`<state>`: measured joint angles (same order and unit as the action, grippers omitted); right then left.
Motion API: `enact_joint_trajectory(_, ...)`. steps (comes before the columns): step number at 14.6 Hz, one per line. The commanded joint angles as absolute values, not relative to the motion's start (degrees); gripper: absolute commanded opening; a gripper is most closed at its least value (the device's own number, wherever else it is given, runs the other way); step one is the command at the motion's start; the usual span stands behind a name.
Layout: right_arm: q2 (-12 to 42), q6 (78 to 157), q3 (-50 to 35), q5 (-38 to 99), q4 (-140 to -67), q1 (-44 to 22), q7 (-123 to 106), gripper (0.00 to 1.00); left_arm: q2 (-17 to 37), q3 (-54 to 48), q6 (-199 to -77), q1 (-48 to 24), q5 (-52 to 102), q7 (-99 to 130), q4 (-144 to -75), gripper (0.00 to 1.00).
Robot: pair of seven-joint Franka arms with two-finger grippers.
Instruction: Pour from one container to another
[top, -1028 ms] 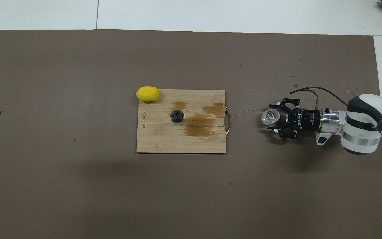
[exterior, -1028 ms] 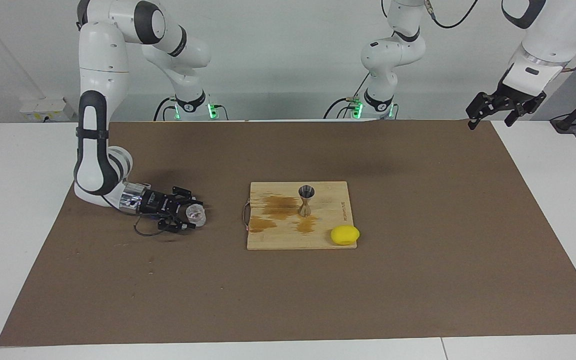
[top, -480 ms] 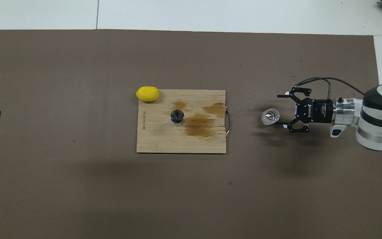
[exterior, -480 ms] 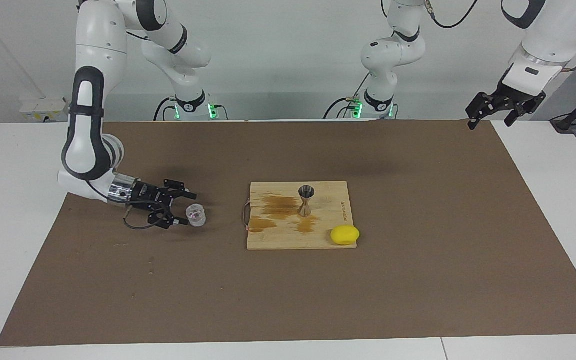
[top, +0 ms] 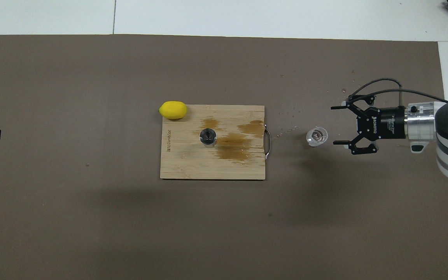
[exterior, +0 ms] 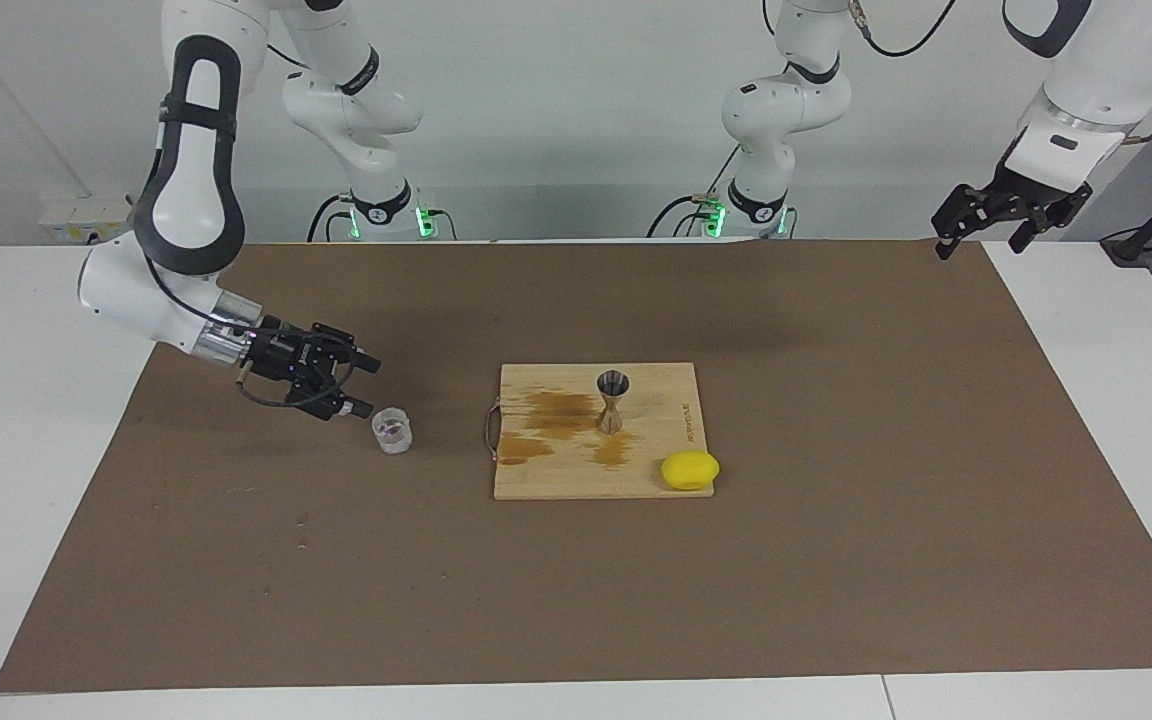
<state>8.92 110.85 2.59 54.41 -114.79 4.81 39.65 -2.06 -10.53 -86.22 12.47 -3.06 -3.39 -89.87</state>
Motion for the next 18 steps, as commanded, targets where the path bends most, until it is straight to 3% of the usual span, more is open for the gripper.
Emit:
enact_joint_trajectory(1,5.8,112.1,2.7,45.3,-115.0,4.0,39.7,1.00,-2.3,-11.3,-86.8,13.3,-2.7,-2.7,-90.2,1.00)
enact_joint_trajectory(16,-1.7,108.9,1.9,1.4,-105.4,1.2,20.4,1.00,-2.3,-12.7,-86.9,13.3,-2.5,-2.3,-90.2,1.00)
enact_joint_trajectory(18,-3.0,105.7,1.9,-0.4,-103.8,1.0,17.1,1.00,-2.3,-13.4,-86.9,13.3,-2.5,-0.8,-90.2,1.00)
